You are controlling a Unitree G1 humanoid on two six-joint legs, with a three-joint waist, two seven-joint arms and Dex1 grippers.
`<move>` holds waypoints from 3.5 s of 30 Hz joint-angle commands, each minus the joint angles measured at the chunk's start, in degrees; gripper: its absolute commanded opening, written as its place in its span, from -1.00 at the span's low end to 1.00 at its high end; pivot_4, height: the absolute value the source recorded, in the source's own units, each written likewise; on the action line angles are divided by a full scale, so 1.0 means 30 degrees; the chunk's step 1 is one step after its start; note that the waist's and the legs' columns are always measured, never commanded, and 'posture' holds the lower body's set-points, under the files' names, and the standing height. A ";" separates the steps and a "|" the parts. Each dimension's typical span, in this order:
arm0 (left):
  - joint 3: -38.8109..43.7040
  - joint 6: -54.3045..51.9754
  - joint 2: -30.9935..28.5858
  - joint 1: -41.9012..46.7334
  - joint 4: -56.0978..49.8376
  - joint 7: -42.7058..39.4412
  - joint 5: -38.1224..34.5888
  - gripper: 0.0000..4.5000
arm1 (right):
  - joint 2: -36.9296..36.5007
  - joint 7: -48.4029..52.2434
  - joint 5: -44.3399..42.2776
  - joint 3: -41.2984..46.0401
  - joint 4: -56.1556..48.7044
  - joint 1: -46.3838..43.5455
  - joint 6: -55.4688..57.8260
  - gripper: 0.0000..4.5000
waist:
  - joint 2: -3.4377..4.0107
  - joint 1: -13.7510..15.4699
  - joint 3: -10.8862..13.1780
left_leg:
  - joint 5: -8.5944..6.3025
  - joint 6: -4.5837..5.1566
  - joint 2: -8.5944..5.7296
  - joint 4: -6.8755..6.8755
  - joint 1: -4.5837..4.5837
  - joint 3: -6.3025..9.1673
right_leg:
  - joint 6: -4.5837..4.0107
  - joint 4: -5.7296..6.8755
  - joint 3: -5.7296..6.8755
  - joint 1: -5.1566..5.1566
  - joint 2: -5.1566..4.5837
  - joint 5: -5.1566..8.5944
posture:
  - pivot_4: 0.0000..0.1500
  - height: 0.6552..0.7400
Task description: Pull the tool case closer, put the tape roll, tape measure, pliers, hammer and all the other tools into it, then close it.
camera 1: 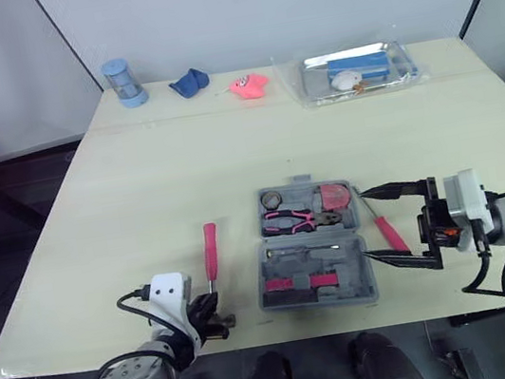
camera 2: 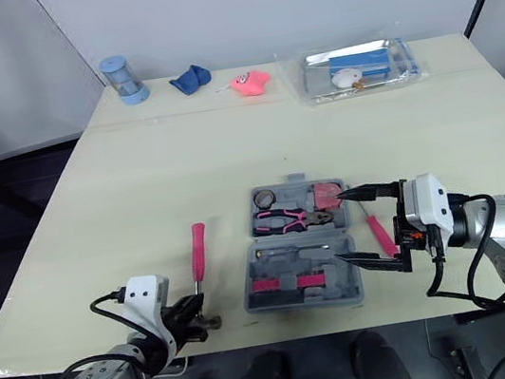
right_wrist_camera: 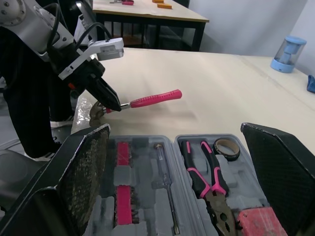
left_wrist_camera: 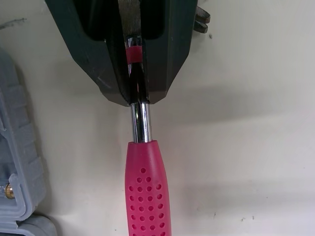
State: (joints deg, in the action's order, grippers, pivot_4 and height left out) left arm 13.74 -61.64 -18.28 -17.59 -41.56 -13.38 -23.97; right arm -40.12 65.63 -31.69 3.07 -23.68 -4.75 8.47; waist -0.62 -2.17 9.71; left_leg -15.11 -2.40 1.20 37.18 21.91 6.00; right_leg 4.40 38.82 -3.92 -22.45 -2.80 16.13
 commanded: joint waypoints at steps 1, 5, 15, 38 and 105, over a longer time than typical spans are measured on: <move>0.0339 0.0455 -0.0156 0.0063 0.0116 -0.0094 -0.0069 -0.98 | 0.0108 0.0002 -0.0120 0.0197 -0.0257 0.0082 -0.0440 1.00 | 0.0000 0.0001 0.0000 | 0.0000 0.0000 0.0000 0.0000 0.0000 0.0000 | 0.0000 0.0000 0.0000 0.0000 0.0000 0.0000 | 1.00 1.00; 0.0375 0.0757 -0.0406 0.0186 0.0549 -0.0264 -0.0007 -0.04 | 0.0157 0.0062 -0.0038 0.0216 -0.0216 0.0143 -0.0597 1.00 | 0.0000 -0.0001 0.0000 | 0.0000 0.0000 0.0000 0.0000 -0.0001 0.0000 | 0.0000 0.0001 0.0000 0.0000 0.0000 0.0000 | 1.00 1.00; 0.1809 0.0691 -0.1775 0.0139 -0.0443 -0.1729 -0.1313 0.91 | -0.0363 0.1045 -0.0783 0.0420 -0.0263 0.0918 -0.0410 1.00 | -0.0001 -0.0001 0.0001 | 0.0000 0.0000 0.0000 -0.0001 0.0002 0.0001 | -0.0001 -0.0001 0.0000 -0.0001 0.0000 0.0000 | 1.00 1.00; -0.1909 2.3565 -1.4132 0.6649 1.4673 -2.5774 0.1231 0.91 | -0.1527 0.2496 -0.1506 0.0386 0.0265 0.1157 0.0477 1.00 | 0.0006 0.0063 0.0064 | -0.0001 0.0001 0.0004 -0.0033 0.0018 -0.0049 | -0.0005 -0.0086 -0.0010 -0.0010 -0.0001 0.0001 | 1.00 1.00; -2.4874 4.6310 -1.1110 2.4242 2.6640 -2.4432 0.8542 -0.81 | -0.0778 0.0763 -0.0783 0.0149 -0.0662 0.0785 0.0531 1.00 | -0.0105 -0.0103 0.0145 | 0.0002 0.0007 -0.0004 0.0054 0.0065 0.0018 | 0.0008 0.0026 0.0014 -0.0045 0.0015 -0.0004 | 1.00 1.00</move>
State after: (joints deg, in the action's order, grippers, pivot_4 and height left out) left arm -59.73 77.67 -50.39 55.51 40.07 -85.83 3.60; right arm -42.46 68.12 -33.52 2.76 -23.74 -2.29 10.69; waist -0.93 -2.48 10.14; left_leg -15.10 -2.38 1.18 37.35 22.10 6.05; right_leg 4.43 38.89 -3.88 -22.58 -2.75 16.12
